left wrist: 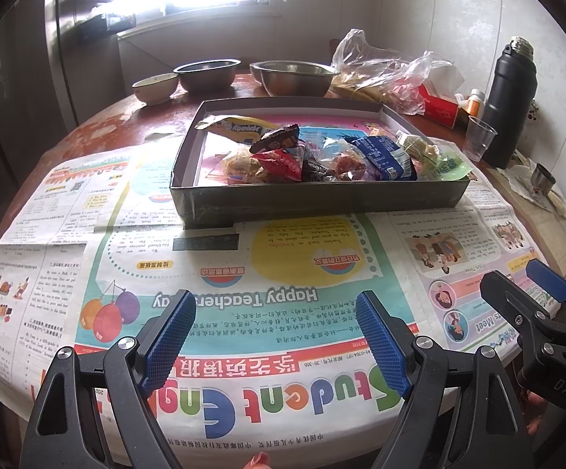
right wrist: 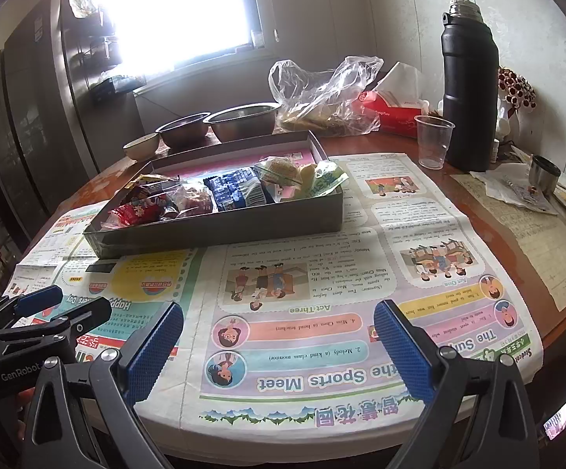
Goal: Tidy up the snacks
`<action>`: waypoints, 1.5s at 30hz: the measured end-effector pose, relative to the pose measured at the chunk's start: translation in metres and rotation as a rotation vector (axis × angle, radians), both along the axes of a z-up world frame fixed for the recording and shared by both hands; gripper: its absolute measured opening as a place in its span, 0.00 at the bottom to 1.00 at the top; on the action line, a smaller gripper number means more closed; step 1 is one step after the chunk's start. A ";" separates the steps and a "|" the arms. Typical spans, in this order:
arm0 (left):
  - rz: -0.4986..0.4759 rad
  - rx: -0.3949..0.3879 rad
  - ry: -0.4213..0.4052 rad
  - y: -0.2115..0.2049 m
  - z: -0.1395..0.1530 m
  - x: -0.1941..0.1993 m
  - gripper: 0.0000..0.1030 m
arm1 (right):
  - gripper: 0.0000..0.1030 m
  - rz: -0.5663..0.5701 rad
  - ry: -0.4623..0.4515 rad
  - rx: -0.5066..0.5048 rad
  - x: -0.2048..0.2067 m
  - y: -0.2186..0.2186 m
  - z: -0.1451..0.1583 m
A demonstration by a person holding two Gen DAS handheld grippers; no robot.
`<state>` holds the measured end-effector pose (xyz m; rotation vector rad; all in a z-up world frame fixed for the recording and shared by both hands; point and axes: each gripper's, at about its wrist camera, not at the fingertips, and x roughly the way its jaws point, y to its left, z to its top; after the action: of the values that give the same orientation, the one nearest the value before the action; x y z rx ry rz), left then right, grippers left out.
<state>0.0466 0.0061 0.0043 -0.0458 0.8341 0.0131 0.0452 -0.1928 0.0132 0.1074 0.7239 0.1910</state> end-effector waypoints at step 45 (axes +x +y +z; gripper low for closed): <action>0.018 -0.037 -0.006 0.018 0.000 0.011 0.83 | 0.96 -0.017 0.032 0.011 0.015 -0.007 -0.008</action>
<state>0.0580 0.0237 0.0043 -0.0887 0.8281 0.0147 0.0602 -0.2003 0.0054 0.1273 0.7537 0.1771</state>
